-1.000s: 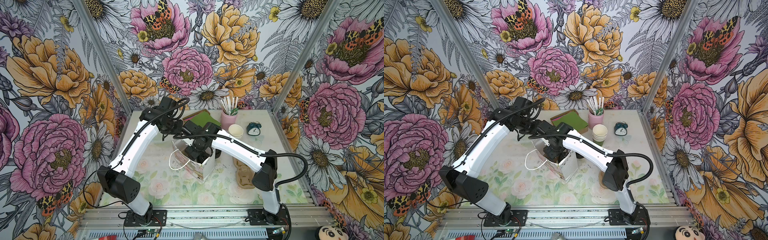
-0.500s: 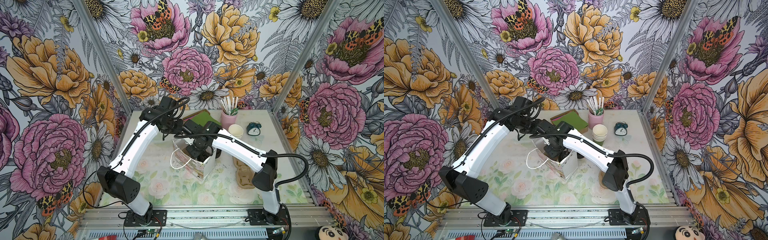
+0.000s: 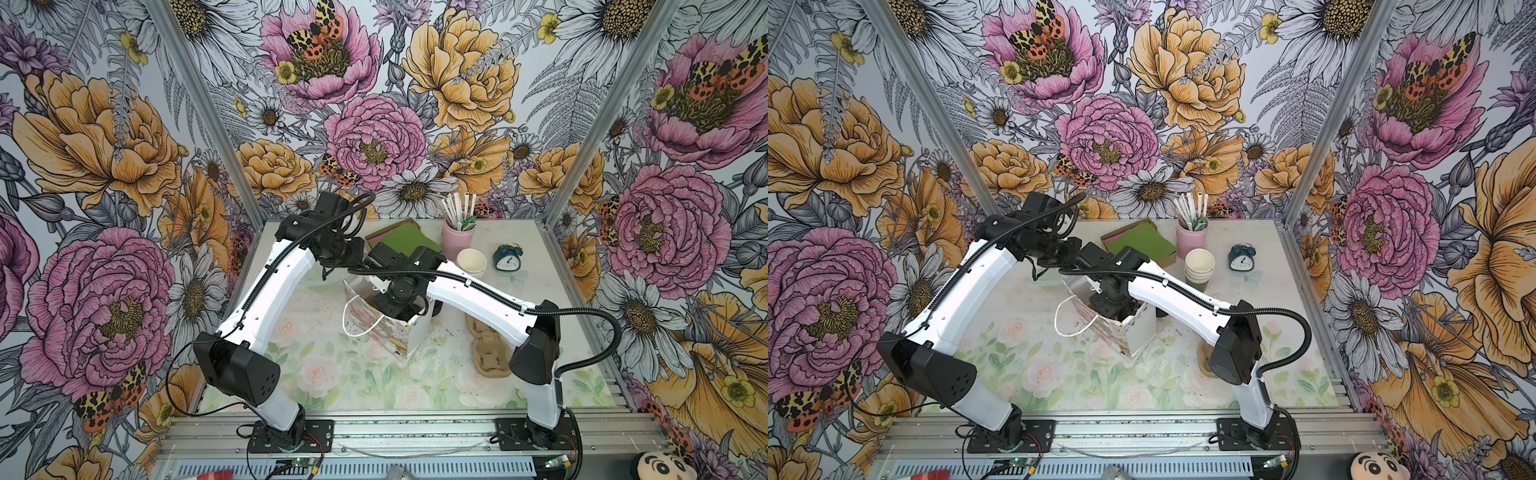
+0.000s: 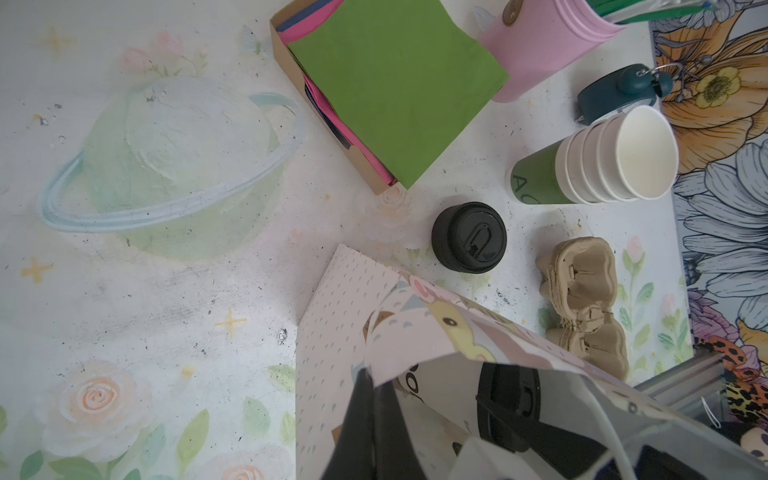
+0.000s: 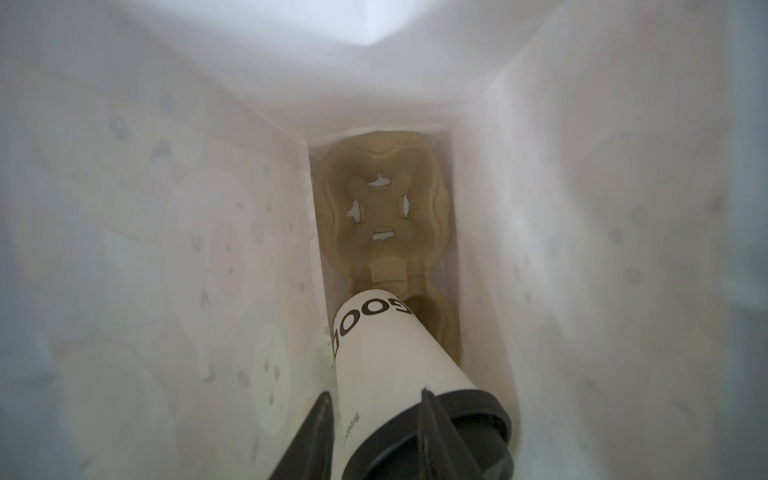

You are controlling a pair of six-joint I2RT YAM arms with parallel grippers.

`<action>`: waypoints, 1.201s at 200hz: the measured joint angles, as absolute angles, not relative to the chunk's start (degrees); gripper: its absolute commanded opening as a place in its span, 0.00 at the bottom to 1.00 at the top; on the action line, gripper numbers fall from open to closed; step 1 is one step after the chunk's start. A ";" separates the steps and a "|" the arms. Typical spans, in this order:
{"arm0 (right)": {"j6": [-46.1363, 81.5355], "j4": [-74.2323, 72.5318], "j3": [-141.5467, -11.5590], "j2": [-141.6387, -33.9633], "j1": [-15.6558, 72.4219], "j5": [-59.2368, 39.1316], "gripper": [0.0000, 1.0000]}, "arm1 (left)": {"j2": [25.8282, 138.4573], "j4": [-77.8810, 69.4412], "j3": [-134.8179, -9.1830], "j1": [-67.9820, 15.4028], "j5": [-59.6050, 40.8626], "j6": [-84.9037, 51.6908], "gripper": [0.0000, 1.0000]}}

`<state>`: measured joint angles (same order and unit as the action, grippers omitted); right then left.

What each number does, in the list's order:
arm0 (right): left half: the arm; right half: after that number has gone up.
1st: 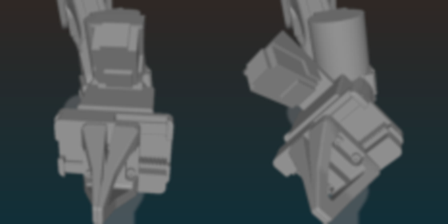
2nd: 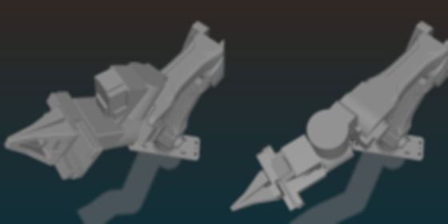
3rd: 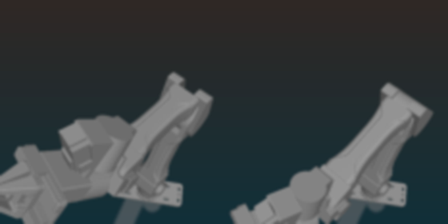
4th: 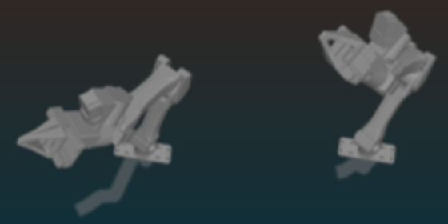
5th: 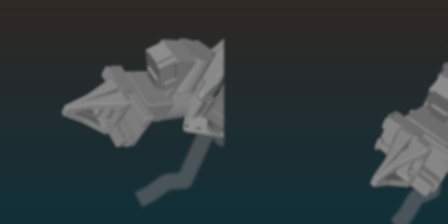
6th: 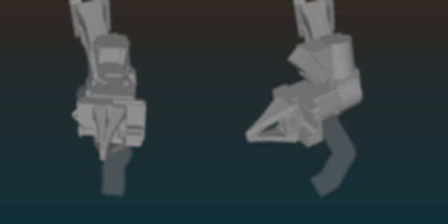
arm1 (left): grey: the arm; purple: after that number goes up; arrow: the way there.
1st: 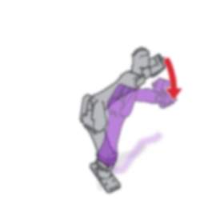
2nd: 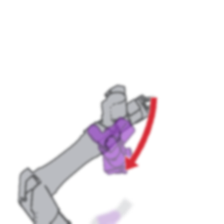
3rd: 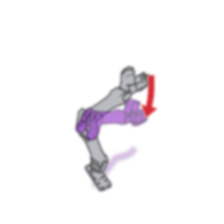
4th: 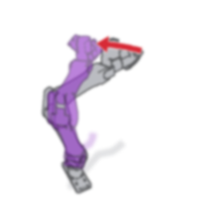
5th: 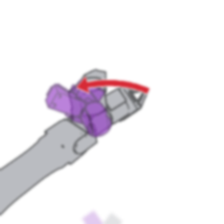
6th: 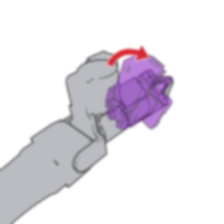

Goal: Pack the takeout coffee
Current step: 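Open the right gripper and raise it off the cup lid, then lift the right gripper out of the bag toward the straw cup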

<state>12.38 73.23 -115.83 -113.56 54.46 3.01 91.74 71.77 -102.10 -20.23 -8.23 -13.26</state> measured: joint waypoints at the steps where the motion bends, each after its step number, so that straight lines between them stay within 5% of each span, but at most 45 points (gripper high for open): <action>1: 12.40 73.21 -115.79 -113.54 54.48 3.01 0.33 | 91.74 71.81 -102.10 -20.18 -8.23 -13.26 0.00; 120: 13.93 68.82 -115.96 -109.36 54.41 3.25 0.15 | 91.74 73.06 -101.67 -19.31 -8.62 -13.04 0.00; 240: 17.69 67.29 -139.94 -107.39 53.84 6.52 0.54 | 91.18 72.42 -100.14 -19.31 -7.22 -13.06 0.00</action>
<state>17.69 67.29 -139.94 -107.39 53.84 6.52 91.18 72.42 -100.14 -19.31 -7.22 -13.06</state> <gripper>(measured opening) 0.509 0.045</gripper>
